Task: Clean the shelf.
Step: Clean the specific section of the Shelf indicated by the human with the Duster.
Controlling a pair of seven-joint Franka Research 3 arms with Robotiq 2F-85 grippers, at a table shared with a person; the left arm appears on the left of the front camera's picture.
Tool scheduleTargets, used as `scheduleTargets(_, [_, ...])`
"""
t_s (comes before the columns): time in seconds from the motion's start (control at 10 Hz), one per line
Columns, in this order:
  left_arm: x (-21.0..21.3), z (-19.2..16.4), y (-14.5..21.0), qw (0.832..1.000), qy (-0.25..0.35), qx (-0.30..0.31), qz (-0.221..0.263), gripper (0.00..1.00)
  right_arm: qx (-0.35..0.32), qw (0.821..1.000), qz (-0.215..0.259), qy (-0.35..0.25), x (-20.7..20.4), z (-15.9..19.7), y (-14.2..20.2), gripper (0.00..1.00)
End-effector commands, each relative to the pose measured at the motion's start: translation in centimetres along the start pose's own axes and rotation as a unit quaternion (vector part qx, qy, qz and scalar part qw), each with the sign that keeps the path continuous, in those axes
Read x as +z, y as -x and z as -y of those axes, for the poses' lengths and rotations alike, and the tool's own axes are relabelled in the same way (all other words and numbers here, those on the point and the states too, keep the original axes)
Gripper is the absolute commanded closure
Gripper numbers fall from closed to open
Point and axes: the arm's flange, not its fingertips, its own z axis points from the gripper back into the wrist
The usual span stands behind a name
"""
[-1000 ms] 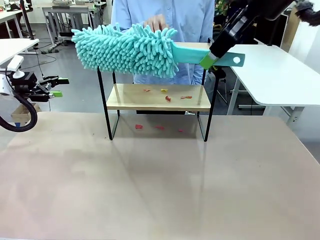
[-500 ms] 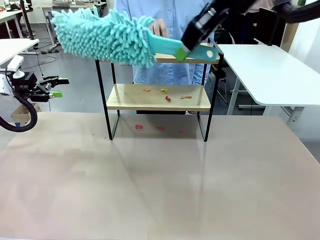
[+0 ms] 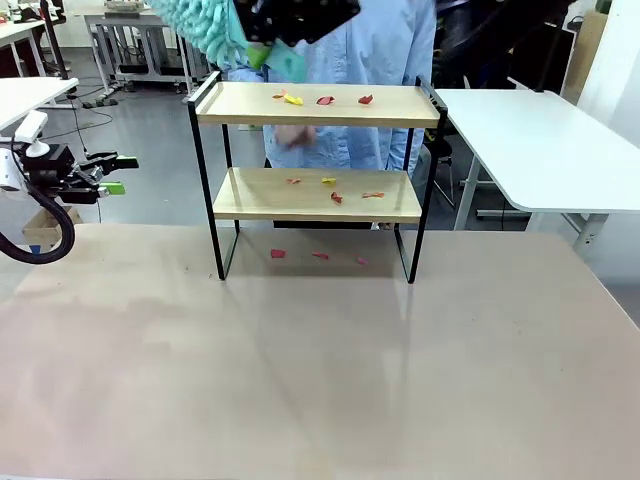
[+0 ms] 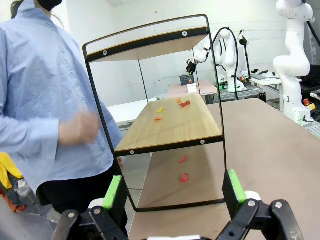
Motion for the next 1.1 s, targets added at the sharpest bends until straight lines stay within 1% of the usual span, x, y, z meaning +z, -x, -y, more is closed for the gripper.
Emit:
scheduleTargets(0.0, [-0.1,0.0,-0.3,1.0,0.0,-0.005,-0.002,0.0,-0.07,0.996,0.002,0.06,-2.8,-4.9,-3.2,0.87])
scheduleTargets(0.1, [-0.1,0.0,-0.3,1.0,0.0,-0.005,-0.002,0.0,-0.109,0.991,-0.002,0.08,-4.0,-5.7,-3.9,0.87])
scheduleTargets(0.2, [-0.1,0.0,-0.3,1.0,0.0,-0.005,-0.002,0.0,-0.134,0.986,-0.006,0.099,-4.7,-6.4,-4.5,0.87])
scheduleTargets(0.3, [-0.1,0.0,-0.3,1.0,0.0,-0.005,-0.002,0.0,-0.151,0.983,-0.013,0.101,-5.3,-6.8,-5.0,0.87])
scheduleTargets(0.4, [-0.1,0.0,-0.3,1.0,0.0,-0.005,-0.002,0.0,-0.176,0.979,-0.02,0.102,-5.9,-6.5,-5.1,0.87])
scheduleTargets(0.5, [-0.1,0.0,-0.3,1.0,0.0,-0.005,-0.002,0.0,-0.143,0.987,-0.071,0.026,-4.8,-5.5,-4.5,0.87])
scheduleTargets(0.6, [-0.1,0.0,-0.3,1.0,0.0,-0.005,-0.002,0.0,-0.15,0.983,-0.017,0.1,-4.7,-3.8,-2.3,0.87])
scheduleTargets(0.8, [-0.1,0.0,-0.3,1.0,0.0,-0.005,-0.002,0.0,-0.15,0.983,-0.017,0.1,-4.7,-3.8,-2.3,0.87])
scheduleTargets(0.9, [-0.1,0.0,-0.3,1.0,0.0,-0.005,-0.002,0.0,-0.154,0.984,-0.04,0.081,-5.7,-4.4,-2.8,0.87])
scheduleTargets(1.0, [-0.1,0.0,-0.3,1.0,0.0,-0.005,-0.002,0.0,-0.16,0.981,-0.034,0.106,-7.5,-5.4,-3.6,0.87])
